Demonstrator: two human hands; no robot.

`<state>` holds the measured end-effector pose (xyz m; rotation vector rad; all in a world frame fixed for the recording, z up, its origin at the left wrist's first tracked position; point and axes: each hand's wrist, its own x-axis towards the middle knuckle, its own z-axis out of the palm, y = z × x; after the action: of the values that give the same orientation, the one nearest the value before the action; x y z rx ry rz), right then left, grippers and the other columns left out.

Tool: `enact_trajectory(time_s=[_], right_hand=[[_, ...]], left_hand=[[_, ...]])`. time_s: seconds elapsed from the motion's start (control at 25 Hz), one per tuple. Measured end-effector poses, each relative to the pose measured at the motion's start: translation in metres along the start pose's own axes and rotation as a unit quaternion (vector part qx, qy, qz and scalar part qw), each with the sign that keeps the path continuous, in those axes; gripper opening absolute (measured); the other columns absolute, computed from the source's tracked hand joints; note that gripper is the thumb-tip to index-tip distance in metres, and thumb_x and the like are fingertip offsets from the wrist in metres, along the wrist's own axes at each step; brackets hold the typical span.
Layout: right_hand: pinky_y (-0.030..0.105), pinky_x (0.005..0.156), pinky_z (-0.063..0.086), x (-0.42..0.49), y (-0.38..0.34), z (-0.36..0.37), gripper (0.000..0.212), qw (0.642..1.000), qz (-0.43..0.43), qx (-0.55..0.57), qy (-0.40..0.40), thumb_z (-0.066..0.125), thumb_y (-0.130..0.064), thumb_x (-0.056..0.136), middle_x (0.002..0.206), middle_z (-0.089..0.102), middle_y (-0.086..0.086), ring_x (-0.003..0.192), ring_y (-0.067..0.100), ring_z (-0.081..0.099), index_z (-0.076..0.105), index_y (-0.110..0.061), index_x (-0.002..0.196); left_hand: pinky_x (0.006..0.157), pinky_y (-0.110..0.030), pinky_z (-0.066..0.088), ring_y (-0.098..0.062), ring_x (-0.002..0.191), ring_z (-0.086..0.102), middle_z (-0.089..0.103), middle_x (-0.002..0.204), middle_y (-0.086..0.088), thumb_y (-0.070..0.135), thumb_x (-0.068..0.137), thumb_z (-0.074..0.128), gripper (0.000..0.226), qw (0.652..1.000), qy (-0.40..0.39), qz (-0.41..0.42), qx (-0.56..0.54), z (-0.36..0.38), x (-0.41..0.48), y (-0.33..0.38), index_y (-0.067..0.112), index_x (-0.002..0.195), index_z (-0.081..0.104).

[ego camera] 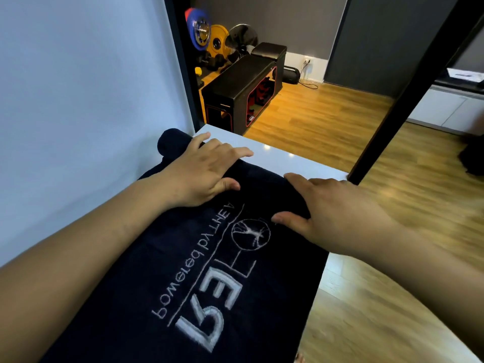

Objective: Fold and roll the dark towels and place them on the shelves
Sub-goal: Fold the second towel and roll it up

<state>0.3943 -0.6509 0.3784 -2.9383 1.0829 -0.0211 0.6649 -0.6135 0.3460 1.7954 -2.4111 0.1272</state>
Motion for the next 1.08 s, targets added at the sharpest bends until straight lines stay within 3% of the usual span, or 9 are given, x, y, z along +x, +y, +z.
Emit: enact_trajectory(time_s=[0.16,0.4,0.52,0.64,0.8,0.88,0.96,1.0,1.08], right_hand=[[0.037,0.077,0.054,0.023,0.029,-0.005,0.088,0.997,0.015,0.069,-0.041,0.030,-0.083,0.072,0.102,0.067,0.000,0.090,0.021,0.062,0.037,-0.030,0.142],[0.036,0.072,0.050,0.029,0.046,0.002,0.087,0.996,-0.032,-0.078,-0.007,0.020,-0.079,0.082,0.111,0.061,0.004,0.094,0.027,0.058,0.023,-0.024,0.150],[0.045,0.094,0.047,0.008,0.030,0.013,0.090,0.992,-0.059,-0.102,0.046,0.004,-0.073,0.093,0.126,0.058,0.017,0.110,0.038,0.056,0.028,-0.009,0.151],[0.057,0.113,0.030,-0.019,-0.001,0.018,0.090,0.992,-0.066,-0.088,0.059,0.007,-0.071,0.095,0.147,0.039,0.031,0.135,0.045,0.040,0.030,-0.004,0.152],[0.057,0.115,0.021,-0.060,-0.036,0.028,0.084,0.989,-0.112,-0.059,0.071,0.015,-0.070,0.097,0.155,0.022,0.032,0.146,0.045,0.019,0.035,-0.008,0.150],[0.054,0.111,0.030,-0.062,-0.042,0.024,0.078,0.989,-0.106,-0.044,0.097,0.017,-0.065,0.099,0.148,0.037,0.031,0.140,0.044,0.035,0.044,-0.008,0.146],[0.046,0.090,0.049,-0.039,-0.034,0.014,0.069,0.986,-0.092,-0.053,0.132,0.023,-0.057,0.100,0.120,0.063,0.022,0.110,0.039,0.060,0.054,-0.007,0.136],[0.042,0.076,0.050,-0.023,-0.028,0.008,0.065,0.983,-0.096,-0.066,0.144,0.028,-0.054,0.098,0.105,0.065,0.014,0.094,0.035,0.063,0.057,-0.007,0.130],[0.036,0.065,0.045,0.002,-0.017,-0.006,0.058,0.985,-0.112,-0.070,0.114,0.035,-0.056,0.092,0.097,0.059,0.007,0.089,0.029,0.059,0.057,-0.012,0.124]], left_hand=[[0.116,-0.048,0.014,-0.023,0.118,0.050,0.058,0.119,0.000,0.059,0.093,0.028,0.057,1.000,0.002,-0.012,0.023,0.004,0.035,-0.004,0.026,0.137,0.045],[0.117,-0.046,0.011,-0.025,0.128,0.043,0.054,0.132,-0.003,0.052,0.092,0.035,0.055,0.994,0.087,-0.050,-0.042,0.018,0.025,0.009,0.021,0.135,0.050],[0.122,-0.043,-0.006,-0.015,0.146,0.019,0.036,0.153,0.000,0.043,0.098,0.029,0.051,0.980,0.102,-0.063,-0.159,0.015,-0.008,0.020,0.023,0.143,0.042],[0.122,-0.044,-0.010,-0.008,0.151,0.002,0.022,0.161,0.005,0.036,0.101,0.026,0.051,0.972,0.073,-0.063,-0.214,0.004,-0.038,0.031,0.025,0.151,0.031],[0.122,-0.048,0.004,-0.013,0.146,0.023,0.038,0.150,0.006,0.037,0.101,0.030,0.054,0.986,0.099,-0.080,-0.106,-0.001,-0.076,0.043,0.024,0.152,0.027],[0.117,-0.046,0.015,-0.017,0.120,0.044,0.052,0.121,0.004,0.042,0.098,0.033,0.054,0.987,0.122,-0.098,-0.018,-0.007,-0.074,0.041,0.023,0.149,0.034],[0.106,-0.048,0.026,-0.020,0.102,0.044,0.050,0.106,0.001,0.049,0.093,0.040,0.053,0.988,0.124,-0.076,0.042,-0.018,-0.055,0.033,0.025,0.139,0.048],[0.103,-0.049,0.029,-0.022,0.104,0.042,0.047,0.110,-0.002,0.053,0.090,0.044,0.050,0.991,0.109,-0.064,0.043,-0.024,-0.043,0.028,0.027,0.132,0.052],[0.109,-0.050,0.028,-0.023,0.120,0.033,0.039,0.131,-0.002,0.062,0.080,0.054,0.051,0.997,0.029,-0.065,0.001,-0.033,-0.023,0.018,0.033,0.122,0.052]])
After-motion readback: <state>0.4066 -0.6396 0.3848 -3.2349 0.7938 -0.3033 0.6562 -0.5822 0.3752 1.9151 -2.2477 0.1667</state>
